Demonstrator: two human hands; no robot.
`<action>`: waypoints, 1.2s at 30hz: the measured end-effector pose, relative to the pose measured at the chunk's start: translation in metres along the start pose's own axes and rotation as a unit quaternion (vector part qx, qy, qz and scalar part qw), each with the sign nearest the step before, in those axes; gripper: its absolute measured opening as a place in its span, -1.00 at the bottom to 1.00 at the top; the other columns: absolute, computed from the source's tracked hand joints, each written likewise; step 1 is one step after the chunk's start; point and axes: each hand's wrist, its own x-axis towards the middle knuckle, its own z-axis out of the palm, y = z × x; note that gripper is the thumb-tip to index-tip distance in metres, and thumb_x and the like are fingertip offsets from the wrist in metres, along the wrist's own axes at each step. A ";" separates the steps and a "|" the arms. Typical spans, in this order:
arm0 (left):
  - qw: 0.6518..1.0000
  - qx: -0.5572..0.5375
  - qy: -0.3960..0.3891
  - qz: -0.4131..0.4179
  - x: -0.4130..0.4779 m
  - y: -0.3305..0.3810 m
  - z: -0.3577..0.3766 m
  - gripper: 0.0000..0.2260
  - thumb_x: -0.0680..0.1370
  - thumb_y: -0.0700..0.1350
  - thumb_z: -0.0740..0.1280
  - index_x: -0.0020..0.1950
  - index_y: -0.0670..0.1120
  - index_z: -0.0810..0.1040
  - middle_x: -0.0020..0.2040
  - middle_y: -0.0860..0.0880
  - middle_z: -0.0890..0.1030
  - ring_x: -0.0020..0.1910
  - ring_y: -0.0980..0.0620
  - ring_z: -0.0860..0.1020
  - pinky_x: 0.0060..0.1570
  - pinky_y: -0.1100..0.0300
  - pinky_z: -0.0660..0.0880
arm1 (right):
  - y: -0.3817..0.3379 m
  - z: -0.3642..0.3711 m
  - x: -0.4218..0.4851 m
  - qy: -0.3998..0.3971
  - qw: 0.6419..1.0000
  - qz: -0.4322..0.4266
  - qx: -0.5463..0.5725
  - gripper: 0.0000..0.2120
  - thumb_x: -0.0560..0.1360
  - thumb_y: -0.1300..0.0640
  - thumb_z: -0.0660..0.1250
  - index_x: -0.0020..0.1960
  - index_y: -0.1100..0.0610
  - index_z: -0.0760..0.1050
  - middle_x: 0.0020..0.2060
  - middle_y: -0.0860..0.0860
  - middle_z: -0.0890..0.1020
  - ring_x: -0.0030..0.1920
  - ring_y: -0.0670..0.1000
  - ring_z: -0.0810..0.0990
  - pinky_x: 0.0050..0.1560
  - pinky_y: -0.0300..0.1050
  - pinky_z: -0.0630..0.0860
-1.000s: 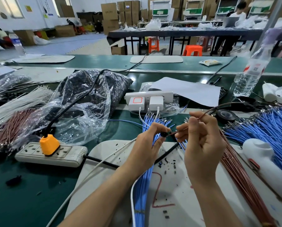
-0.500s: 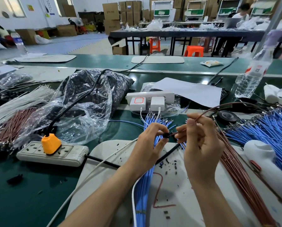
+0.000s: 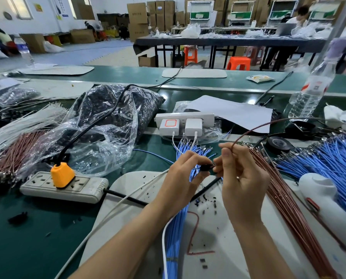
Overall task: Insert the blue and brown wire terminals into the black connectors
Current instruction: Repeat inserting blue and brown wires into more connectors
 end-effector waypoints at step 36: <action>0.512 -0.709 0.252 -0.414 0.023 -0.034 -0.038 -0.86 0.56 -0.16 0.26 -0.10 -0.20 0.55 -0.35 -0.06 0.55 -0.47 0.11 0.52 -0.37 0.32 0.55 | -0.003 -0.023 0.009 -0.476 0.466 0.248 0.704 -0.89 0.47 0.37 0.33 -0.06 0.23 0.43 -0.41 0.15 0.45 -0.57 0.02 0.30 -0.58 -0.23 0.23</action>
